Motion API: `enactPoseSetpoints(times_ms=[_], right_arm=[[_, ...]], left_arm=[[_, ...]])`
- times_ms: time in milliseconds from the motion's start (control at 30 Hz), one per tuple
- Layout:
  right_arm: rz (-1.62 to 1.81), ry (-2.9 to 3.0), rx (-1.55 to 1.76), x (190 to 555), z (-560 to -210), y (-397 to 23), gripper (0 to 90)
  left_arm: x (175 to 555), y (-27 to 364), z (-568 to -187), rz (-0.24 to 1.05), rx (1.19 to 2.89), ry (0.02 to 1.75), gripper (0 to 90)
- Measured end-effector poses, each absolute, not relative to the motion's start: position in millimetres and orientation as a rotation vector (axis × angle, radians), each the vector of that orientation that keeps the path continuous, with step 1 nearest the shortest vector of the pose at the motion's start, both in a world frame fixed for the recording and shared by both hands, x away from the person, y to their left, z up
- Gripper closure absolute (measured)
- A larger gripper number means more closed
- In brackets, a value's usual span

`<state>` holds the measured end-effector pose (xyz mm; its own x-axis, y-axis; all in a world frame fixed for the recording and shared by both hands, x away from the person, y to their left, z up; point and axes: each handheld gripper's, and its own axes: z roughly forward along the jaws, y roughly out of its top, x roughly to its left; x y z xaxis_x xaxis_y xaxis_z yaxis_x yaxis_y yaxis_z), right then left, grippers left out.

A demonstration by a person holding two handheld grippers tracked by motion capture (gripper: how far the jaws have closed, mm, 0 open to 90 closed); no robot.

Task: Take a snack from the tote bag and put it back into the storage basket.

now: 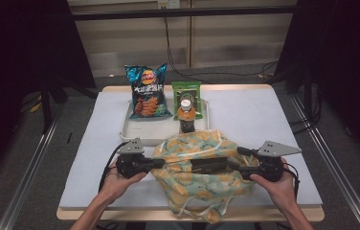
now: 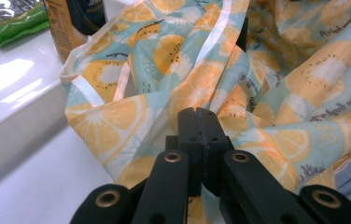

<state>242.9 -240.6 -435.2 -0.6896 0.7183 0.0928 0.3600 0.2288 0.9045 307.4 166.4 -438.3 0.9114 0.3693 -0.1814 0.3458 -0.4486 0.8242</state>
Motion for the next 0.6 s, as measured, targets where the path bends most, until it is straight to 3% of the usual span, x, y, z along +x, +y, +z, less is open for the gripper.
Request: enactPoseSetpoints(times_ms=[100, 233, 400, 600], right_arm=[[1.439, 2.177, 0.998, 243.7, -437.2, -239.1, 36.6], [1.445, 2.173, 0.991, 241.9, -435.2, -238.4, 40.3], [1.456, 2.162, 0.988, 241.6, -433.4, -240.9, 42.8], [1.460, 2.159, 0.984, 241.6, -432.3, -241.1, 44.6]], left_arm=[[305.9, 162.3, -434.4, 0.018, 2.048, 0.495, 86.6], [300.2, 155.4, -423.9, 0.041, 2.013, 0.469, 69.5], [291.4, 145.3, -406.8, 0.065, 1.955, 0.410, 66.1], [291.8, 122.0, -405.2, 0.011, 1.960, 0.355, 71.8]])
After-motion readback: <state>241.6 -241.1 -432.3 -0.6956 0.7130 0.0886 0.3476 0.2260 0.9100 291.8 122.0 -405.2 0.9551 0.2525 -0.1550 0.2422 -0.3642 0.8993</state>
